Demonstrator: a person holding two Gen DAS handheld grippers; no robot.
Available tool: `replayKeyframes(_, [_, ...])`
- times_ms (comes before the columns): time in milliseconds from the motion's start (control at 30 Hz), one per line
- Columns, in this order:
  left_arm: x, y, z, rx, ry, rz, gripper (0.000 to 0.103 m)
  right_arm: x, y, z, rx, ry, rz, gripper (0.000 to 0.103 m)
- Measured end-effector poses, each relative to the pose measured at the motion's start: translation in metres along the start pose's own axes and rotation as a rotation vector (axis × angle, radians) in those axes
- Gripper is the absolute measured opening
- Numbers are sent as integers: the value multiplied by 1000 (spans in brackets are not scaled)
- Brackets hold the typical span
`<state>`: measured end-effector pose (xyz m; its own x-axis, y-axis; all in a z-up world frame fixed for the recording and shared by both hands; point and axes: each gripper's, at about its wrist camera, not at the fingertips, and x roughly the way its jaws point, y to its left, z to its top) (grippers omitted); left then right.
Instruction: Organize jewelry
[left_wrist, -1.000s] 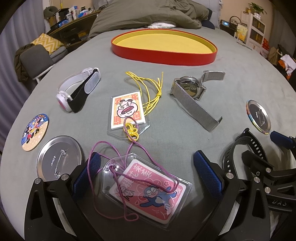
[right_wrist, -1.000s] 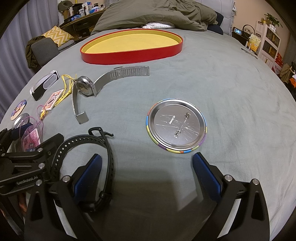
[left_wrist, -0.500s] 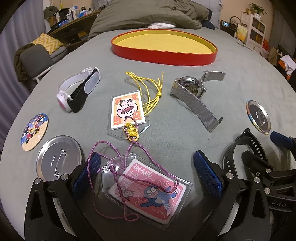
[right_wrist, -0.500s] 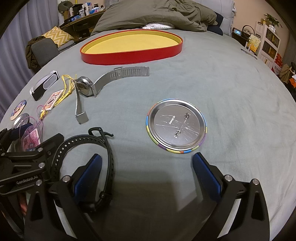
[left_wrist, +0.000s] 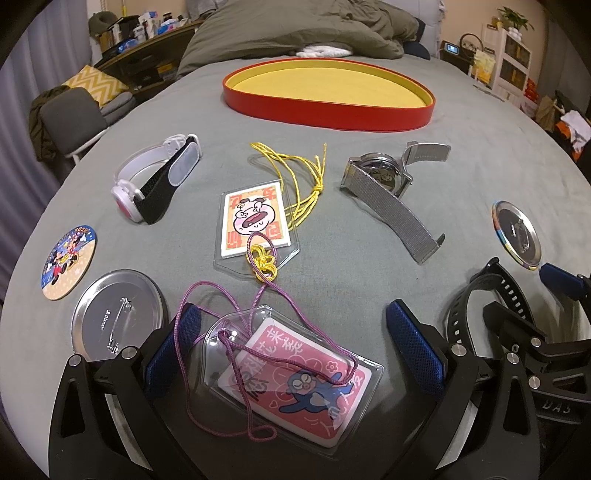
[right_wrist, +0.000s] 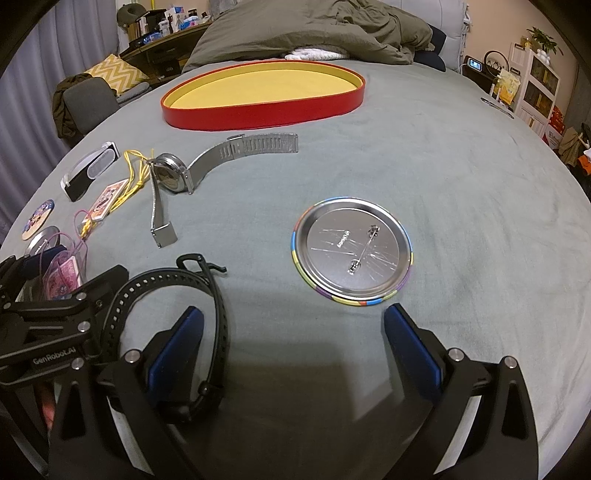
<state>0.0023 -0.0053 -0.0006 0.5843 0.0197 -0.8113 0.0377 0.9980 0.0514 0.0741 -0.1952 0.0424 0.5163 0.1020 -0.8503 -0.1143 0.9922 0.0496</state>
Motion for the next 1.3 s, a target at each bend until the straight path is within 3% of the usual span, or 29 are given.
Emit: replayKeyframes(1300, [1, 0, 0, 0, 0, 0, 98, -2, 1, -3, 0, -11, 0, 95])
